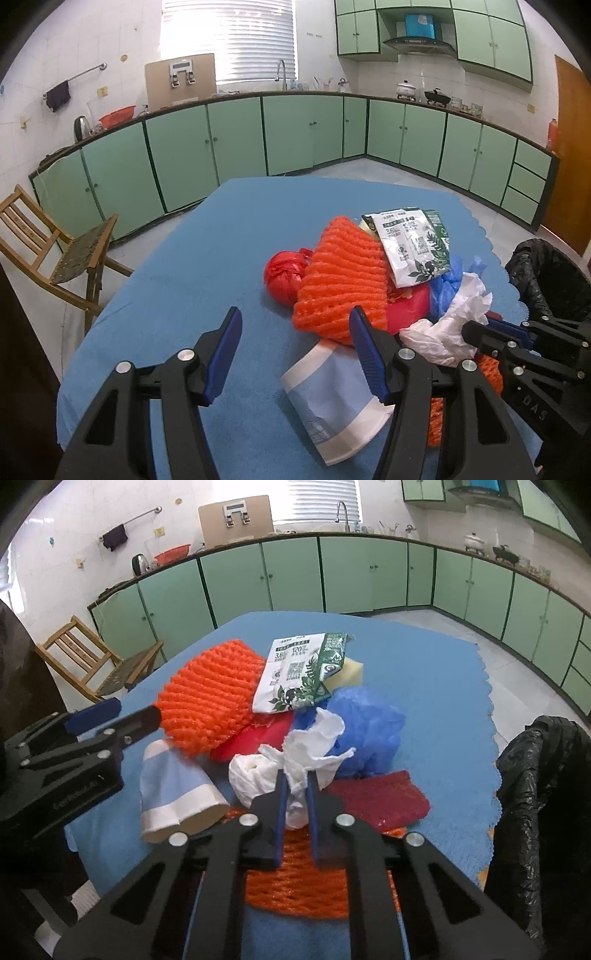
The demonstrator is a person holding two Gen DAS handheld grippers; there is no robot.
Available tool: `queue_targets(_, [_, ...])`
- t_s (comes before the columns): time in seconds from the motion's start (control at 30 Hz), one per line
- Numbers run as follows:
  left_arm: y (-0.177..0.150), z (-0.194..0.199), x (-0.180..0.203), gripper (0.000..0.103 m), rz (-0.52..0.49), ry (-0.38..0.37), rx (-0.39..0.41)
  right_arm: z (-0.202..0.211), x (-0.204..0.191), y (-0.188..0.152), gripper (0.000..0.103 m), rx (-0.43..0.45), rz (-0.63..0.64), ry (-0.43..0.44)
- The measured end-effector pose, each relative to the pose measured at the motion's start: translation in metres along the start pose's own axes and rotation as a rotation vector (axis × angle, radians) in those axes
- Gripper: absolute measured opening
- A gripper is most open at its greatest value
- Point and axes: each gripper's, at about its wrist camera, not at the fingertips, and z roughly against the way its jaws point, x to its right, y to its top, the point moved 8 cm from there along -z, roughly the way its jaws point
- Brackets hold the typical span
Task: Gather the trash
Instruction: 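Grasp the white tissue with the right gripper while the left gripper grasps the orange mesh sleeve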
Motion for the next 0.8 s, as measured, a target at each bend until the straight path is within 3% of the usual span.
queue_targets(0.2, [0.003, -0.001, 0.008, 0.06, -0.01, -0.026, 0.001, 0.03, 0.011, 0.016, 0.006, 0.084, -0.018, -0.005])
queue_targets(0.53, [0.012, -0.016, 0.024, 0.083, -0.043, -0.034, 0.004, 0.036, 0.048, 0.02, 0.006, 0.092, -0.062, -0.062])
queue_targets(0.77, [0.011, -0.035, 0.029, 0.083, -0.054, -0.048, -0.028, 0.028, 0.049, 0.017, 0.006, 0.073, -0.064, -0.058])
queue_targets(0.8, [0.011, -0.036, 0.029, 0.076, -0.049, -0.057, -0.032, 0.027, 0.05, 0.018, 0.006, 0.072, -0.065, -0.059])
